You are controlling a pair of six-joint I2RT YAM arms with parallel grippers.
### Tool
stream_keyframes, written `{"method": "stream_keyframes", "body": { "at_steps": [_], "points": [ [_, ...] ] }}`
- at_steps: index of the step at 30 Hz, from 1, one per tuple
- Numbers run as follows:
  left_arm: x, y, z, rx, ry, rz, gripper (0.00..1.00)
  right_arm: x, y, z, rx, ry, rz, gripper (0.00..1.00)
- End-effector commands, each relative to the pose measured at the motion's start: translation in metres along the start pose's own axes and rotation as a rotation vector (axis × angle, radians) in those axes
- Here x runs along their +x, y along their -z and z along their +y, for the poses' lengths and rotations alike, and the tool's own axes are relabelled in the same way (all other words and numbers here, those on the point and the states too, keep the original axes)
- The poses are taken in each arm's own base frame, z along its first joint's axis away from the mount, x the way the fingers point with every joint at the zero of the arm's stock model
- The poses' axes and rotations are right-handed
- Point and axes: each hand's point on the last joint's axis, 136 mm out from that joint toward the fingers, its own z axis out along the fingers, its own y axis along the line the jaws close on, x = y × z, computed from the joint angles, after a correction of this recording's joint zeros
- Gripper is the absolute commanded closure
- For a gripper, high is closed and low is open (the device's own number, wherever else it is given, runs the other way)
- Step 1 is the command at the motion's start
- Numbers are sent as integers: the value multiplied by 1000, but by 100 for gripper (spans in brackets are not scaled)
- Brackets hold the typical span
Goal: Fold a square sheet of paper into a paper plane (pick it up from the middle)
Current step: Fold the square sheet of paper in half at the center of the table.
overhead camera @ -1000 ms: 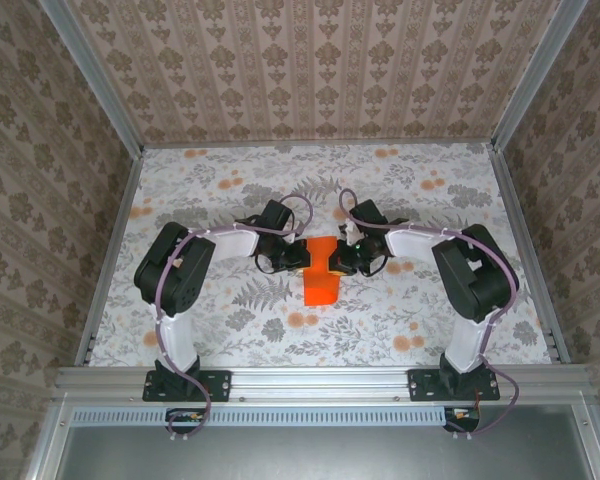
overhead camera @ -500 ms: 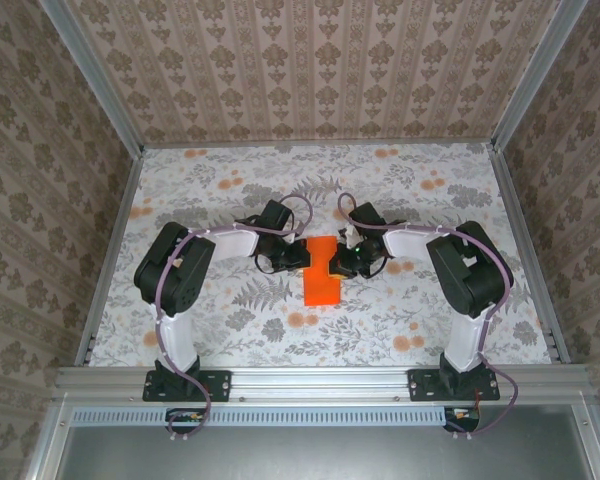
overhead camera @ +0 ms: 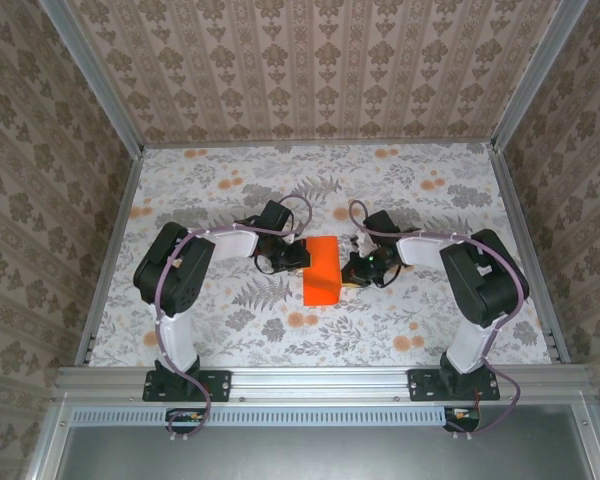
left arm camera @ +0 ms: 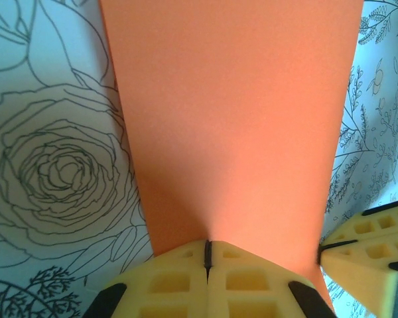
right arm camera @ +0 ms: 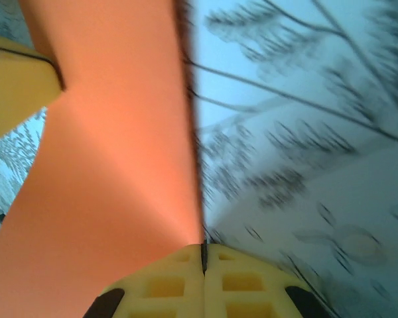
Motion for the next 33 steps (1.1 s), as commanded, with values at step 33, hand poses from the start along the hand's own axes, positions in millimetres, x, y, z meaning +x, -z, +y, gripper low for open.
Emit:
{"method": "stream_keyframes", "body": {
  "at_steps": [33],
  "points": [
    [65,-13,107,-368,211,159,100,54,-27,-2,34,38,139,100]
  ]
}}
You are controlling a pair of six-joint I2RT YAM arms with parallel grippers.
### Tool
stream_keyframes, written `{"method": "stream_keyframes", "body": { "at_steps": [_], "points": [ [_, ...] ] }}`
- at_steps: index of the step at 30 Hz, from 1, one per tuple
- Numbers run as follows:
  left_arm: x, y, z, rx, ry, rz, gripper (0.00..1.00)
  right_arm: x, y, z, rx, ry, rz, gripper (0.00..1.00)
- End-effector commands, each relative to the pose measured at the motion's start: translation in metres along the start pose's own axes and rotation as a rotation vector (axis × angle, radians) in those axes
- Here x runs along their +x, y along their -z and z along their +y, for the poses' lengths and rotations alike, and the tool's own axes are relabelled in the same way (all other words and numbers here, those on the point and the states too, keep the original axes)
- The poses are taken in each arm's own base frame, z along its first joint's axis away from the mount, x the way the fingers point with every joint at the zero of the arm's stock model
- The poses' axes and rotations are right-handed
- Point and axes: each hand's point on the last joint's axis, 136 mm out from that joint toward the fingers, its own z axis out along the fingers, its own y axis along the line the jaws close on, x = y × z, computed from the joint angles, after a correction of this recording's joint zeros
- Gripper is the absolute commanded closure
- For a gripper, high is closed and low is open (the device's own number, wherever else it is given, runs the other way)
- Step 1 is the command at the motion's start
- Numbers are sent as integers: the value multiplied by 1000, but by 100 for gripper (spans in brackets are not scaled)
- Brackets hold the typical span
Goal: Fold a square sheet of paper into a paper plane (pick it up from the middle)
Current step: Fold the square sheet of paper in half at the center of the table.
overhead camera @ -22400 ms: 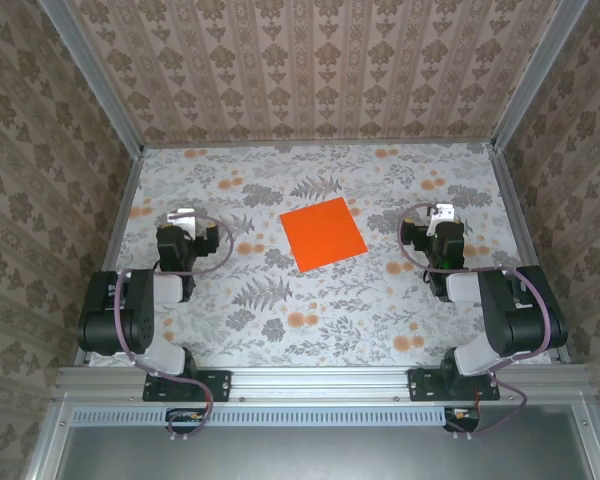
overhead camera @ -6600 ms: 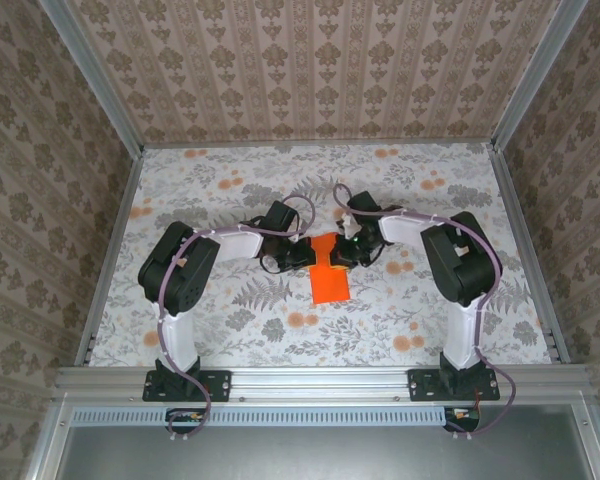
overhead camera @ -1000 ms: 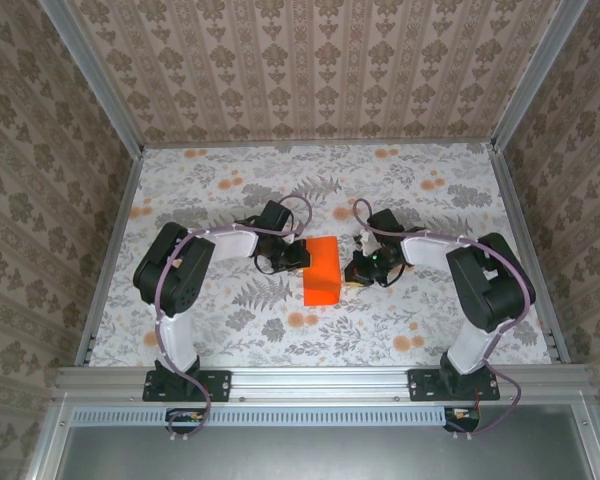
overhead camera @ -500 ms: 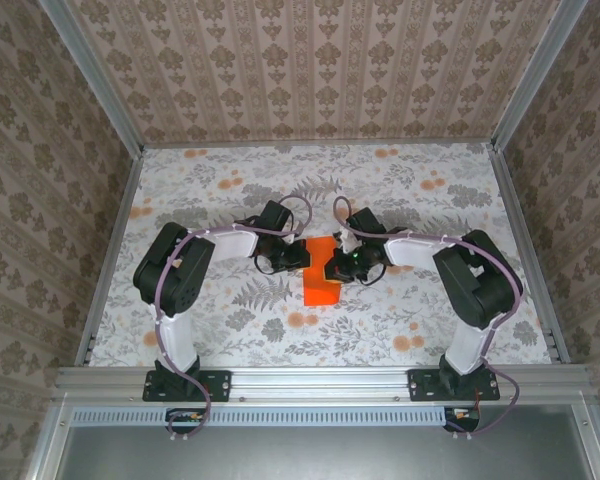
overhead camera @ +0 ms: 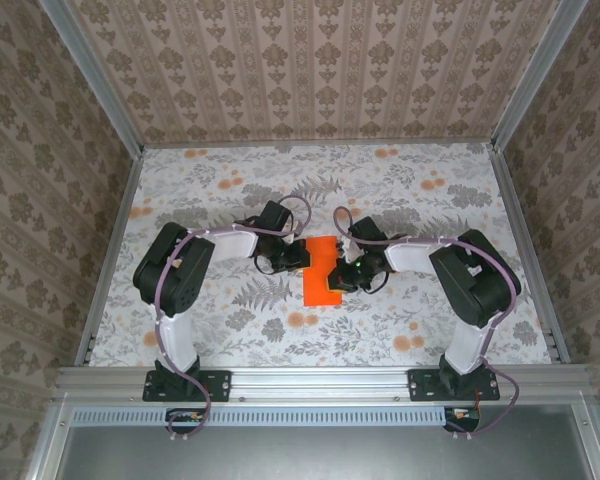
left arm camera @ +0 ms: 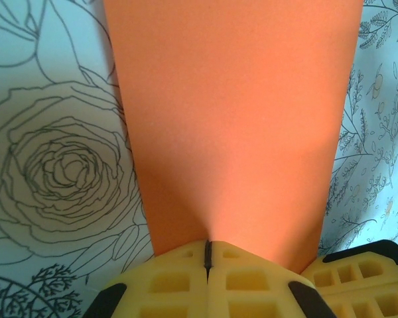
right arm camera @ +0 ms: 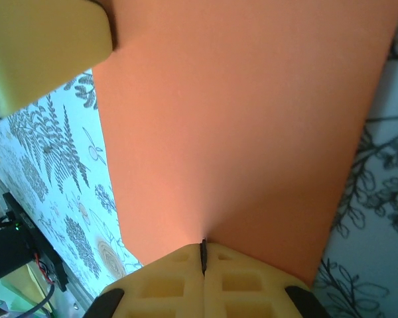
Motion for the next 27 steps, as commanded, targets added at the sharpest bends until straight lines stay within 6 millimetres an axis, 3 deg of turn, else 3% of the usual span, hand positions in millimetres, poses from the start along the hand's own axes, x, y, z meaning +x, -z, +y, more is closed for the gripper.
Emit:
{"method": "stream_keyframes", "body": {
  "at_steps": [1,5,8,17,23,27],
  "points": [
    [63,-12,109,-373,190,157,100,44,3,-29,78,-53,111,100],
    [64,-11,110,-371,193,155,100,62,13,-40,90,-65,124,100],
    [64,-12,110,-368,192,156,100,63,21,-40,88,-59,107,100],
    [63,-11,106,-353,183,150,100,17,52,15,-30,39,-80,100],
    [63,-9,105,-350,183,146,100,-15,35,22,-50,0,-128,100],
    [61,-7,103,-350,183,138,100,-21,16,23,-53,-15,-97,100]
  ]
}}
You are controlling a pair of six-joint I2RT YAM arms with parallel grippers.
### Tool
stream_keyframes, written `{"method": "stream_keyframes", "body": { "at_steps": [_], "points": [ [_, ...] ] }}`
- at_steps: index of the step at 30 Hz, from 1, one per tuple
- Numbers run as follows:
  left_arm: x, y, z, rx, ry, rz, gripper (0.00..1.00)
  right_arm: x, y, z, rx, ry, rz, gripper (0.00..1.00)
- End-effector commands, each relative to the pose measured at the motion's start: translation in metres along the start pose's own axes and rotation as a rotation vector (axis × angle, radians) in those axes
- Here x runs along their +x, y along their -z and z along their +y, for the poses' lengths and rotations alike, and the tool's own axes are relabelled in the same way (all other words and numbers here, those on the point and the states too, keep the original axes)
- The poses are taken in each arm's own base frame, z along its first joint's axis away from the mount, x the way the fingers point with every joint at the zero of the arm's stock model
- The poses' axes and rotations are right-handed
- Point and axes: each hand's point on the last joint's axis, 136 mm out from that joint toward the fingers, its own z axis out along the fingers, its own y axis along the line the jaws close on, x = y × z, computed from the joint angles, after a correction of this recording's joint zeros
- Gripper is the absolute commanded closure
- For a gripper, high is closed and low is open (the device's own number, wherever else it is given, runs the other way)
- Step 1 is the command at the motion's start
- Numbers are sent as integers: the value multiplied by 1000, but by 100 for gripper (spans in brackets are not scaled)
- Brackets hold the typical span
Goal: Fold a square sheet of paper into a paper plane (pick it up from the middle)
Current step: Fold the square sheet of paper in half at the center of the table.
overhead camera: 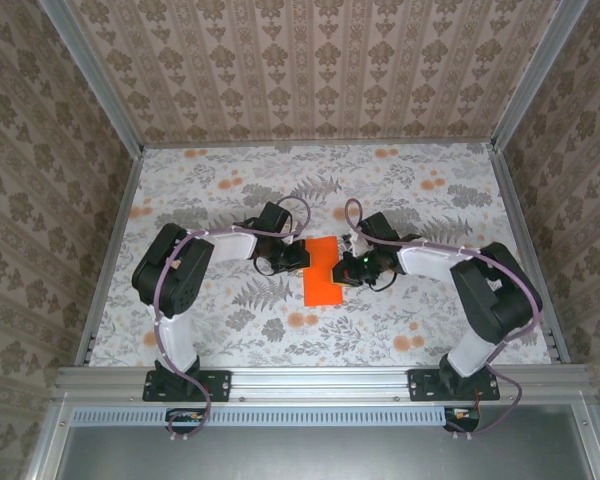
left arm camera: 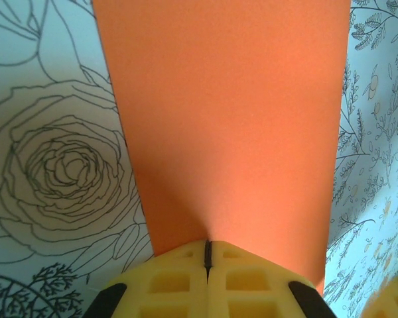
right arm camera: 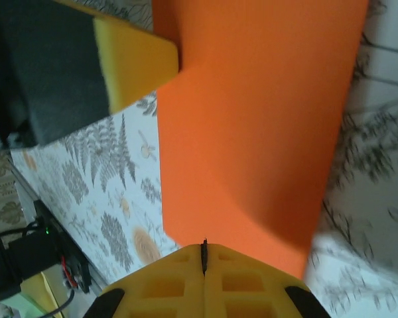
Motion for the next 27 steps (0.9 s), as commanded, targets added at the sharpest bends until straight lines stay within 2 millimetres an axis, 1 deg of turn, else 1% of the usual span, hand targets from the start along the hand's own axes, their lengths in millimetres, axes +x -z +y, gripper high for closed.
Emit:
{"method": "stream_keyframes", "body": {
  "at_steps": [1,5,10,13,15,16,18,20,22,24,27],
  "points": [
    [61,-6,102,-362,188,153,100,-7,-15,5,-6,-18,4,100],
    [61,-5,103,-368,192,150,100,2,-25,-2,-1,-33,44,100],
    [61,-3,106,-377,203,146,100,29,-26,-27,64,-38,116,100],
    [60,1,109,-379,206,141,100,48,-21,-43,95,-49,153,100],
    [60,5,110,-379,209,136,100,60,-14,-53,106,-63,168,100],
    [59,7,110,-376,213,130,100,65,-11,-56,107,-68,175,100],
    [59,11,109,-370,214,124,100,73,-1,-53,89,-63,178,100],
    [57,16,105,-360,211,109,100,74,9,-46,76,-40,166,100],
    [54,22,95,-326,207,84,100,68,20,-36,74,-16,133,100],
    [48,29,81,-286,195,54,100,56,28,-25,75,6,81,100],
    [33,44,50,-211,144,-14,100,33,34,-11,67,6,12,100]
  ]
}}
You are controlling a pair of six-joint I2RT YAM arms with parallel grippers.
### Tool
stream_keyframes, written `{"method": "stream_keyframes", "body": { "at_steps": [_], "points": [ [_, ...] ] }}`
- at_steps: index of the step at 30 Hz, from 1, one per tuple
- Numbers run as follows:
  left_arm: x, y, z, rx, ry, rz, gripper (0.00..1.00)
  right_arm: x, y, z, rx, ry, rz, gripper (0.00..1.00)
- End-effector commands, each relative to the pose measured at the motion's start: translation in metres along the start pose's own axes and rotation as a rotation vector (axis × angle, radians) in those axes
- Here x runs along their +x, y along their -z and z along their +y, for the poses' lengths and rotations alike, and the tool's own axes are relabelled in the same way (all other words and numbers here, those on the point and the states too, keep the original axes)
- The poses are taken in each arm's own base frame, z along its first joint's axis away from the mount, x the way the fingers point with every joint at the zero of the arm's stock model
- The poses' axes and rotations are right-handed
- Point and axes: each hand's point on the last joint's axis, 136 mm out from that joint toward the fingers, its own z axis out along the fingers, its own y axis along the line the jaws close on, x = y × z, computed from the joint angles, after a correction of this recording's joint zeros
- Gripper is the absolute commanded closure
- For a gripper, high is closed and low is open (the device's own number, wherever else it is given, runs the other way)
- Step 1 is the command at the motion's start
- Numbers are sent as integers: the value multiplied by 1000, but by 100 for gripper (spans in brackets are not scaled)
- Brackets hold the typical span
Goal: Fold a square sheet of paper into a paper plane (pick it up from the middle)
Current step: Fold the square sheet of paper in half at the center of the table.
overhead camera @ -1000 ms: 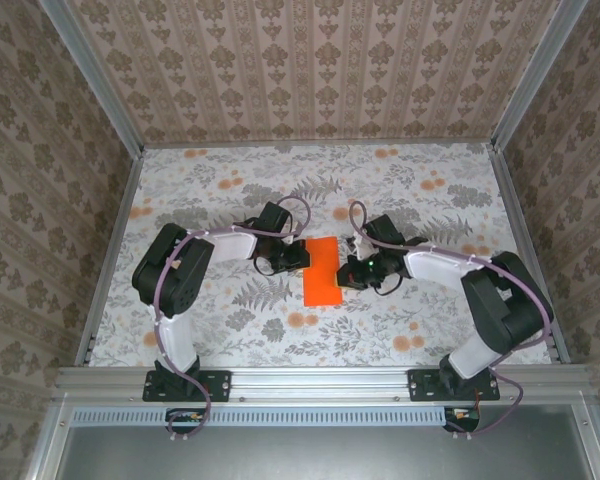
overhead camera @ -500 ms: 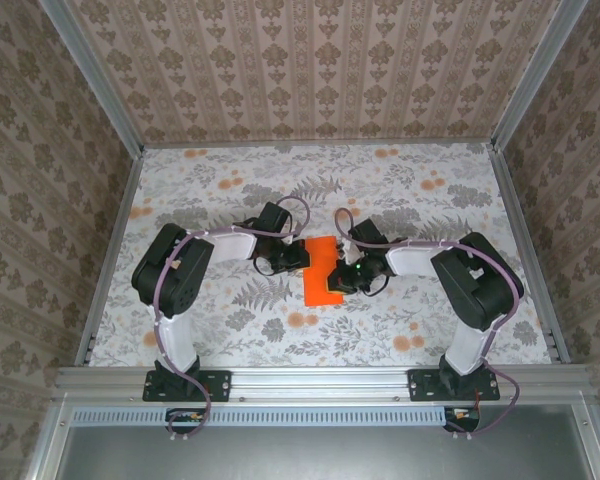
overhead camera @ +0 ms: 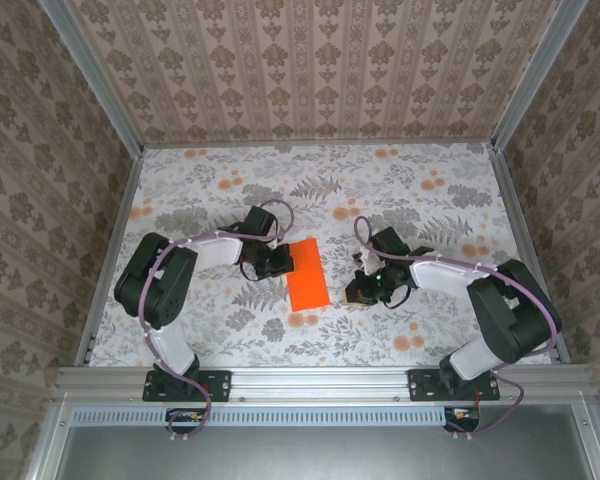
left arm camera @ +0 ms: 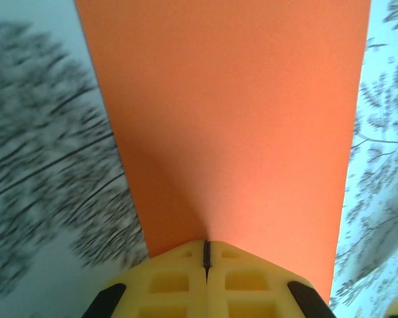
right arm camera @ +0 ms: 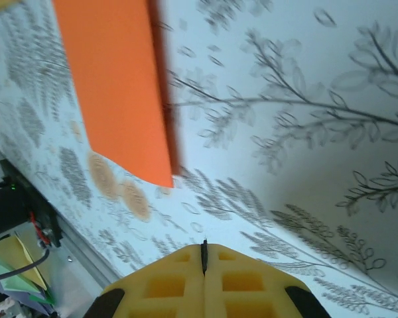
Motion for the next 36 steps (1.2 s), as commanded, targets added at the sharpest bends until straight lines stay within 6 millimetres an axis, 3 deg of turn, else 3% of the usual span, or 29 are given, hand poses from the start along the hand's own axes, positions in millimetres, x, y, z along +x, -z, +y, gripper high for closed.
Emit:
{"method": "stream_keyframes", "body": {
  "at_steps": [1,3,7,11,13,22,36],
  "points": [
    [12,17,10,-87,28,-4,100,-25,12,15,2,-6,-75,100],
    [2,29,-12,-29,-18,-44,100,-38,9,24,-25,-26,-108,100],
    [-11,44,-56,85,-116,-98,85,-63,-3,36,-68,-79,-153,100],
    [-13,35,-82,144,-175,-75,82,-80,-18,40,-98,-147,-173,100],
    [-15,25,-88,147,-183,-53,85,-82,-27,43,-105,-164,-163,100],
    [-23,-13,-79,111,-151,2,99,-84,-52,35,-87,-231,-135,100],
    [-17,-41,-57,94,-98,48,100,-88,-59,31,-57,-254,-126,100]
  ]
}}
